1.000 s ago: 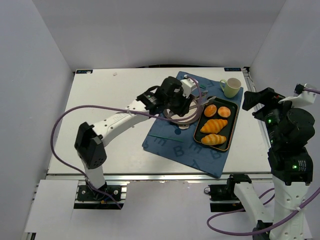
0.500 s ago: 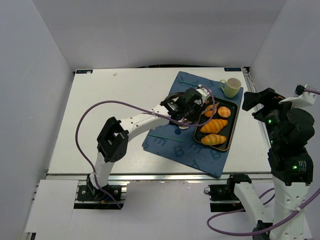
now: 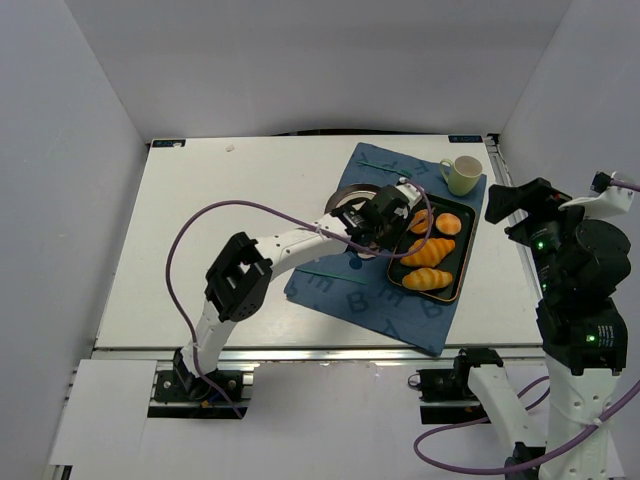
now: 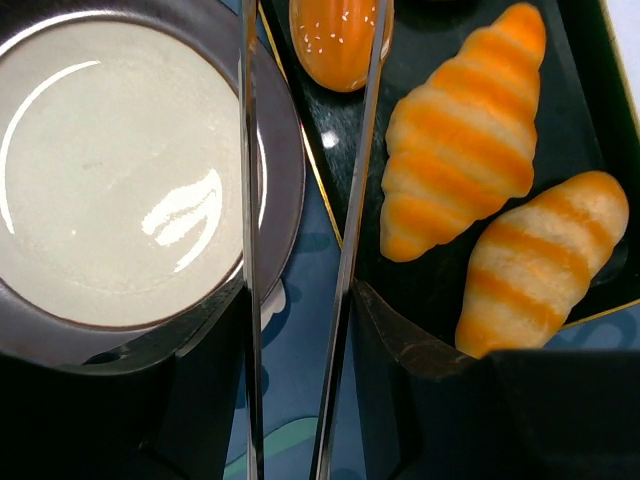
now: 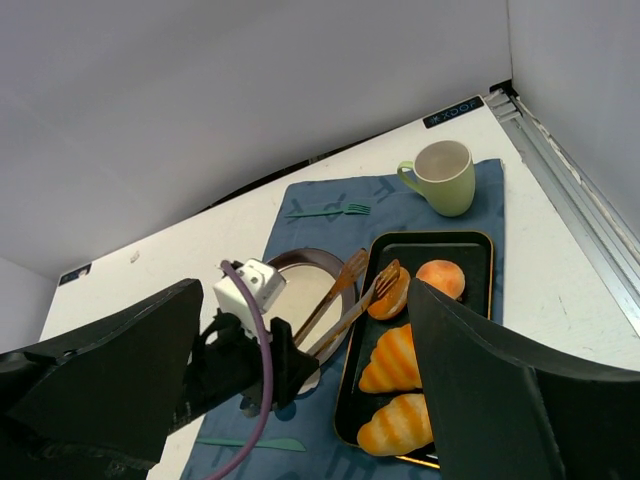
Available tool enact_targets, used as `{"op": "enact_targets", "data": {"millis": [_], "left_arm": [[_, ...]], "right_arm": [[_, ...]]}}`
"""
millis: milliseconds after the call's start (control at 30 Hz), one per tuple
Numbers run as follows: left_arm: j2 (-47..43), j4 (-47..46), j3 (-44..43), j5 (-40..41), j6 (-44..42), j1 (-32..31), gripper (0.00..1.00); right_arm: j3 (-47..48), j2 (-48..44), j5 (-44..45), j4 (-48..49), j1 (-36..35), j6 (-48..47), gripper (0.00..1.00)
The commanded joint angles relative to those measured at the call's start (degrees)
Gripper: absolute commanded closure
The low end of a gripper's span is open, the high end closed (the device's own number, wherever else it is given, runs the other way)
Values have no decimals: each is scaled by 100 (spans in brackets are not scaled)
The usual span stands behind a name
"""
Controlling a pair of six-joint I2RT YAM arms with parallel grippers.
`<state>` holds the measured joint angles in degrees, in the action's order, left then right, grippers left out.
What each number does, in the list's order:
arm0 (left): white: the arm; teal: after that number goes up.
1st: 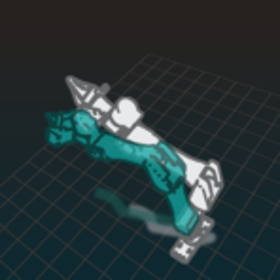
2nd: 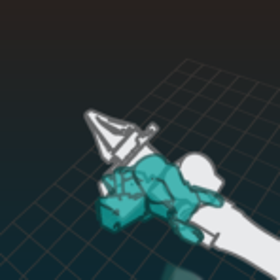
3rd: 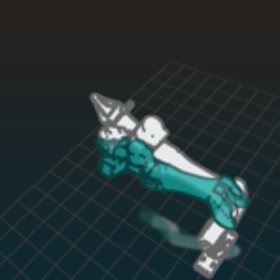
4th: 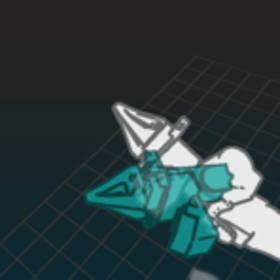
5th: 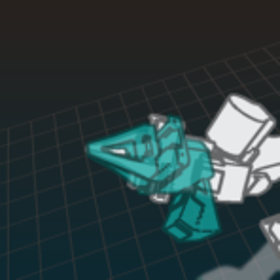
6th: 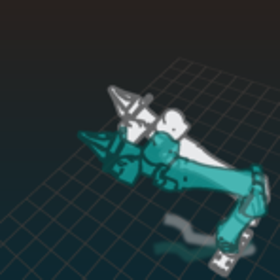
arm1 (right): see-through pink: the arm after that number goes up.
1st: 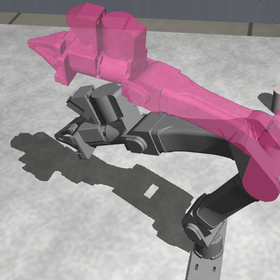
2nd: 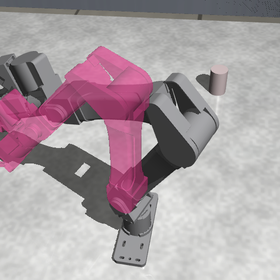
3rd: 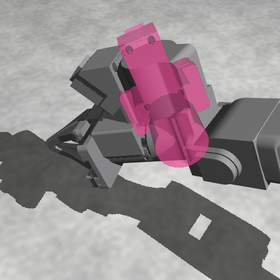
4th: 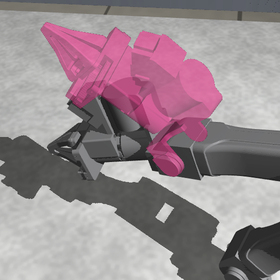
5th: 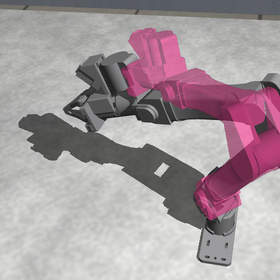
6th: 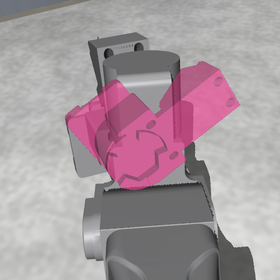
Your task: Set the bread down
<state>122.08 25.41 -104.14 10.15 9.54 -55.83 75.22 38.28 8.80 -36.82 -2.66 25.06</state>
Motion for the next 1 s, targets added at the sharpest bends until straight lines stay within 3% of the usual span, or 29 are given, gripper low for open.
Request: {"op": "enact_targets", "data": {"millis": [0, 433, 967], "left_arm": [[-97, -63, -168, 22, 57, -24, 46], [-141, 69, -203, -145, 109, -33, 42], [-273, 192, -89, -180, 145, -94, 44]], "right_arm": [[2, -84, -18, 131, -7, -27, 11], [-166, -163, -54, 175, -7, 8, 11], [-297, -207, -141, 184, -7, 52, 11]]}}
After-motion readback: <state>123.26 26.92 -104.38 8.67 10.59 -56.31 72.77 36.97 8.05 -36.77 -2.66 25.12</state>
